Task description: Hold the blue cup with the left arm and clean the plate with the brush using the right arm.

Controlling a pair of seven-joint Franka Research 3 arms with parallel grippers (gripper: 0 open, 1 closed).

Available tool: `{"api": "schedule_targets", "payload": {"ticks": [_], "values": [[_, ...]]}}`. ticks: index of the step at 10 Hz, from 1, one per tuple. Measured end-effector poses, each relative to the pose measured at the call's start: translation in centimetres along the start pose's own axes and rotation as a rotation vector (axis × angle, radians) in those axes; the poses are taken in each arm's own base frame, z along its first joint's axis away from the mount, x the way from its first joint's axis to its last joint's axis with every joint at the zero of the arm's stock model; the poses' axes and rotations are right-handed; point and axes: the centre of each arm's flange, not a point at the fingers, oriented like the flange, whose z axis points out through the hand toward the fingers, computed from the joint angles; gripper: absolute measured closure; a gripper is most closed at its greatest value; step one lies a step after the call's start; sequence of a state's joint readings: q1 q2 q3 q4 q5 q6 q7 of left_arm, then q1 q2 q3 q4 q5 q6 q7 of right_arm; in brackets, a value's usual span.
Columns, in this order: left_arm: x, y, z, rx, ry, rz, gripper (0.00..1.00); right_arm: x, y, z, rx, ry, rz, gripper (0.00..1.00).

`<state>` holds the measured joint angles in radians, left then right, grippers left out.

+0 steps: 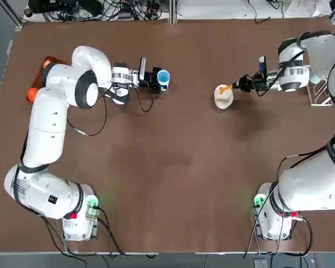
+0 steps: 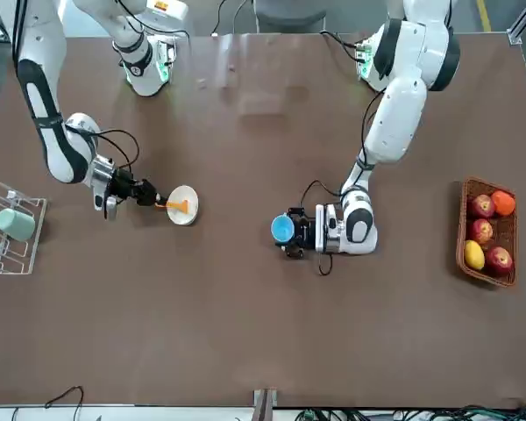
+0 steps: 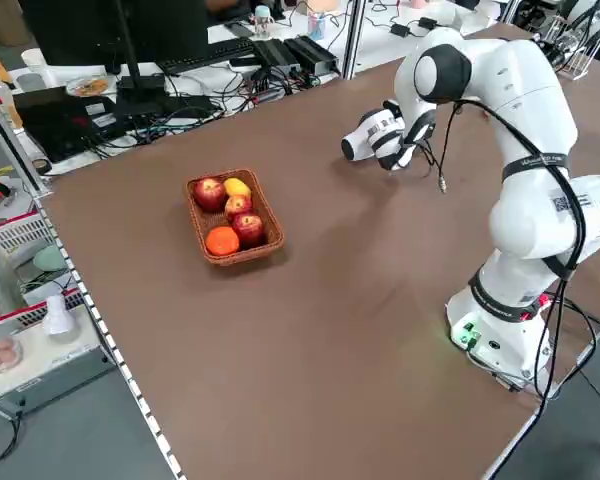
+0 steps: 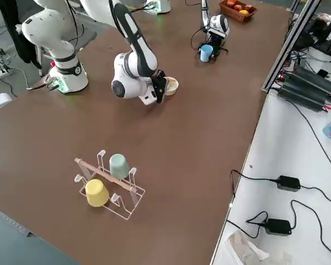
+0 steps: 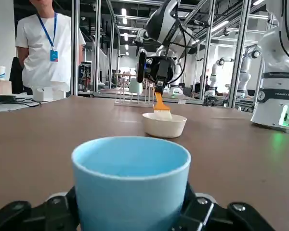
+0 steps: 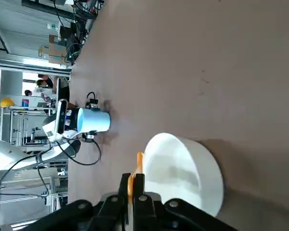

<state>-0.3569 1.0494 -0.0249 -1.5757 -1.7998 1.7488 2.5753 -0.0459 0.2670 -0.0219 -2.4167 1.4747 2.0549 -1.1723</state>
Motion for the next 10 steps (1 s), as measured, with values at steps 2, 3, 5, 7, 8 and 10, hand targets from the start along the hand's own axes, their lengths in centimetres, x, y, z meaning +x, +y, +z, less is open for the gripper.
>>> {"api": "schedule_targets", "payload": {"ticks": [2,3,5,7,8,10], "values": [[0.0,0.0,0.1,0.000,-0.002,0.001,0.26,0.4,-2.4,0.1,-0.003,-0.017,0.036,0.95],[0.0,0.0,0.1,0.000,-0.002,0.002,0.26,0.6,-3.6,-0.1,-0.017,-0.038,0.068,0.95],[0.1,0.0,0.1,-0.001,-0.003,0.002,0.27,1.4,-7.0,-0.5,-0.080,-0.051,0.146,0.95],[0.1,0.0,0.1,0.000,-0.004,0.003,0.27,1.5,-12.3,1.4,-0.166,-0.015,0.226,0.95],[0.1,-0.1,0.1,0.000,-0.005,0.003,0.27,1.0,-14.9,3.1,-0.210,0.013,0.261,0.95],[0.1,-0.1,-0.1,0.001,-0.008,0.004,0.28,-0.6,-18.6,6.6,-0.280,0.062,0.295,0.95]]}}
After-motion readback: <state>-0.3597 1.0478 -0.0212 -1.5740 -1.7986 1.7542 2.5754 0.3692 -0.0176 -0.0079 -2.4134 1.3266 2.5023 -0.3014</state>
